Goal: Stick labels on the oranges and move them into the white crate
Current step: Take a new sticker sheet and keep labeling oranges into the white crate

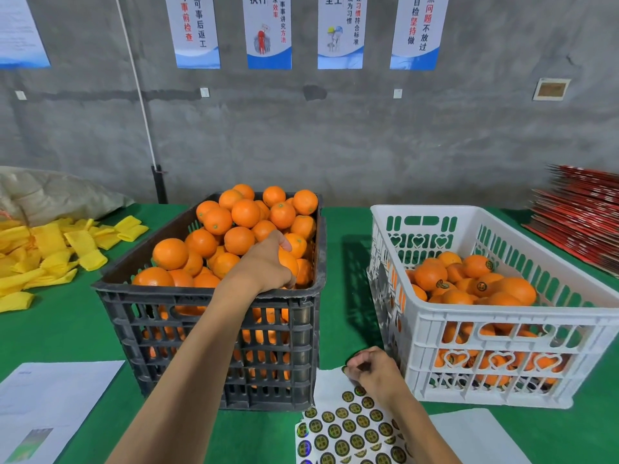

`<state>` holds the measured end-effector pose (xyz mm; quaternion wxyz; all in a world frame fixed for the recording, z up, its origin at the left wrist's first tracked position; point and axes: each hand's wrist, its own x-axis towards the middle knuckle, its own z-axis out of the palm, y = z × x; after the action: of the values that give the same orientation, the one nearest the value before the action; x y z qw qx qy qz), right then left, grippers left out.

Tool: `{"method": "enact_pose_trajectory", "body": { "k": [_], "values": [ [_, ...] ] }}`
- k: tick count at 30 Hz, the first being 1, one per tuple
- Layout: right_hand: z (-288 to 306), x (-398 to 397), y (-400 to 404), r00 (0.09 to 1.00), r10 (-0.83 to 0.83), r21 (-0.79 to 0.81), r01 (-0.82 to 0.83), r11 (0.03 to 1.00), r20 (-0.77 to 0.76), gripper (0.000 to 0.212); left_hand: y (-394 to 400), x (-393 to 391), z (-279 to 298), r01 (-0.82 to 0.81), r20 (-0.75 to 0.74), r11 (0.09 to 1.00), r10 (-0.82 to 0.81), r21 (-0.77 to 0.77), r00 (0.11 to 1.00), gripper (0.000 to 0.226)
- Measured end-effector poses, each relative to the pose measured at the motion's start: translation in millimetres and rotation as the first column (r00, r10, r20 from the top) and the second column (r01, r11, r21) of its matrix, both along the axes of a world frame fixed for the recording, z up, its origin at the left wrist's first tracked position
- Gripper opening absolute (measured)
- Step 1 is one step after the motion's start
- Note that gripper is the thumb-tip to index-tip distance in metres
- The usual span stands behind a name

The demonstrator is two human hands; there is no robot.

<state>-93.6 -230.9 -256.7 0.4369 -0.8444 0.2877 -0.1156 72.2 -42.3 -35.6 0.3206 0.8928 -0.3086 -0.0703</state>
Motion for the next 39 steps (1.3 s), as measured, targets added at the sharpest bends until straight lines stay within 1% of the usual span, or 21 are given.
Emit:
{"method": "enact_pose_trajectory", "body": {
  "k": [3,5,6,7,9,13,16,19,23,26,28,33,34,37,39],
  "values": [
    [-0.1,-5.3,1.2,0.998,0.066,-0.047,-0.067,0.997,-0.017,0.012,-0.9,1.0,0.0,-0.003,0.003,1.0,0.003,0.006,1.0,0.062],
    [-2.5,-7.7,0.8,0.995,0.094,-0.067,-0.096,0.993,-0.03,0.032,-1.3,1.4,-0.3,-0.003,0.005,1.0,0.003,0.007,1.0,0.063],
    [-4.0,-7.9,1.6,0.994,0.106,-0.097,-0.108,0.989,-0.029,0.039,-1.2,1.3,-0.5,-0.005,0.005,1.0,0.004,0.006,1.0,0.062],
    [-2.9,-8.6,2.9,0.992,0.125,-0.144,-0.127,0.981,-0.026,0.041,-1.2,1.2,-0.6,-0.005,0.004,1.0,0.005,0.003,1.0,0.062],
    [-5.0,-8.6,2.7,0.989,0.144,-0.209,-0.148,0.967,-0.035,0.041,-0.6,1.1,-0.7,-0.004,0.005,1.0,0.004,-0.001,1.0,0.061],
    [-8.7,-7.0,1.5,0.992,0.123,-0.227,-0.126,0.966,-0.025,0.038,0.3,0.8,-0.4,-0.007,0.004,1.0,0.007,0.001,1.0,0.061],
    [-7.5,-4.8,1.1,0.997,0.076,-0.138,-0.073,0.988,0.015,0.03,0.3,0.9,-0.3,-0.008,0.001,1.0,0.008,0.0,1.0,0.06],
    [-5.6,-3.5,-0.1,0.997,0.073,-0.104,-0.071,0.992,0.015,0.023,0.7,1.1,-0.7,-0.01,-0.001,1.0,0.01,-0.001,1.0,0.06],
    [-5.2,-1.4,-0.6,0.997,0.062,-0.025,-0.061,0.998,0.038,0.004,0.2,1.1,-0.4,-0.015,0.001,1.0,0.015,-0.003,1.0,0.061],
    [-4.2,-1.1,-1.3,0.997,0.047,-0.001,-0.047,0.999,0.058,0.014,0.3,1.2,-0.4,-0.015,-0.003,1.0,0.015,0.001,1.0,0.061],
    [-3.0,0.6,-3.4,0.997,0.035,0.046,-0.039,0.998,0.071,0.019,0.8,1.1,-0.6,-0.017,-0.003,1.0,0.017,0.005,1.0,0.061],
    [-2.1,8.0,-6.2,0.999,0.031,0.163,-0.036,0.986,0.035,0.018,0.5,1.4,-1.0,-0.027,-0.011,1.0,0.026,-0.003,1.0,0.061],
    [-3.4,9.7,-7.4,0.999,0.03,0.16,-0.034,0.987,0.027,0.021,0.6,1.6,-1.3,-0.025,-0.012,1.0,0.025,-0.004,1.0,0.061],
    [-6.2,12.1,-9.5,0.999,0.052,0.135,-0.053,0.989,0.009,0.04,1.3,1.5,-1.4,-0.018,-0.014,1.0,0.018,-0.005,1.0,0.061],
    [-6.8,12.5,-10.4,0.999,0.047,0.135,-0.046,0.99,-0.001,0.047,1.6,1.0,-1.0,-0.018,-0.017,1.0,0.018,-0.006,1.0,0.061]
  ]
}}
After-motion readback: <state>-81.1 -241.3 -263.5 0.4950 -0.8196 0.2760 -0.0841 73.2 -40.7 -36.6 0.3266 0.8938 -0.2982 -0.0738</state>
